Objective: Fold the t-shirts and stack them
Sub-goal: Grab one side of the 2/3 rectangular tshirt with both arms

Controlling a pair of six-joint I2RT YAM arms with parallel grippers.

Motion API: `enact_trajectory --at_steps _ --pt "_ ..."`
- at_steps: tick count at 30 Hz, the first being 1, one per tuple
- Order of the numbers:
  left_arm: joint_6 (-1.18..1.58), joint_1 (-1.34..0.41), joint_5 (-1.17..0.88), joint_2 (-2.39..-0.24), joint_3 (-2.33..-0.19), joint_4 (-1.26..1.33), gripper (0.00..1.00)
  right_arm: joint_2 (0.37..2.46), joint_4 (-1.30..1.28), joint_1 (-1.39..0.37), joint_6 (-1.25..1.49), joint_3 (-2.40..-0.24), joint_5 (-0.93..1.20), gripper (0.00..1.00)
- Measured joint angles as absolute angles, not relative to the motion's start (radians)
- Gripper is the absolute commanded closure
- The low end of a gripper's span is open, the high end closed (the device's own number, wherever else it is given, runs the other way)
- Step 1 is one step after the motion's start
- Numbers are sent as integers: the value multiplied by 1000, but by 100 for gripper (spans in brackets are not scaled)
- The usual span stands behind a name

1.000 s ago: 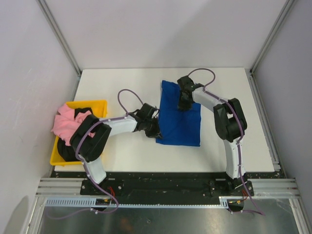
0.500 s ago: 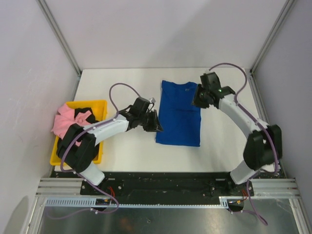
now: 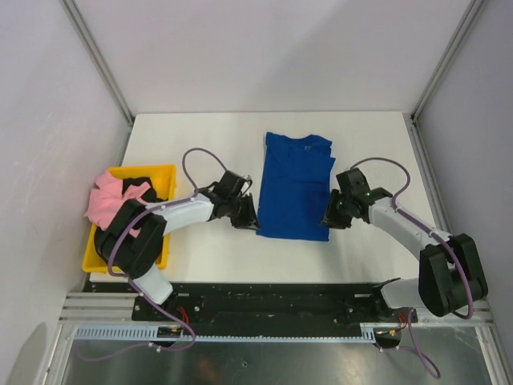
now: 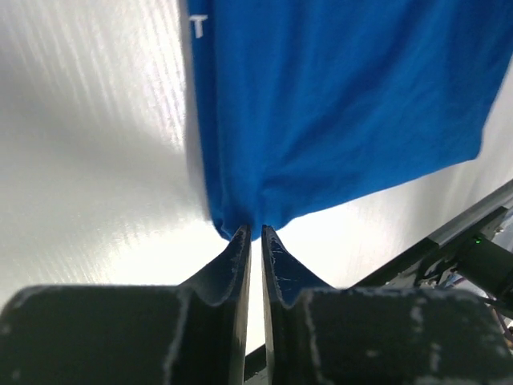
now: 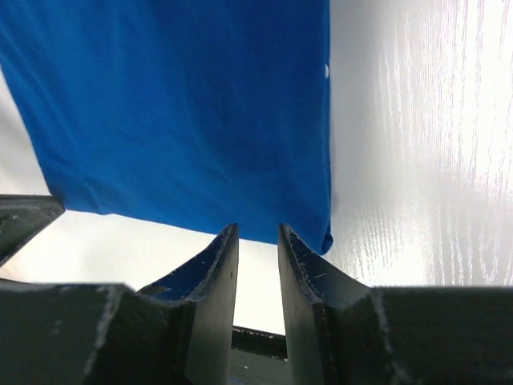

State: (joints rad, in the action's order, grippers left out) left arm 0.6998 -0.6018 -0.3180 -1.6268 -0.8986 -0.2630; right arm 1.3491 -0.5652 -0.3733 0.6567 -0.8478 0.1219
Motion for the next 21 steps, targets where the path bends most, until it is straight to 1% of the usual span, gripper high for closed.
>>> enact_trajectory --at_steps 10,21 --pt "701 -602 -317 -1665 -856 -255 88 1322 -504 -377 684 -716 140 69" --pt "701 -602 -318 -1665 -850 -248 88 1306 -482 -376 686 -634 140 65"
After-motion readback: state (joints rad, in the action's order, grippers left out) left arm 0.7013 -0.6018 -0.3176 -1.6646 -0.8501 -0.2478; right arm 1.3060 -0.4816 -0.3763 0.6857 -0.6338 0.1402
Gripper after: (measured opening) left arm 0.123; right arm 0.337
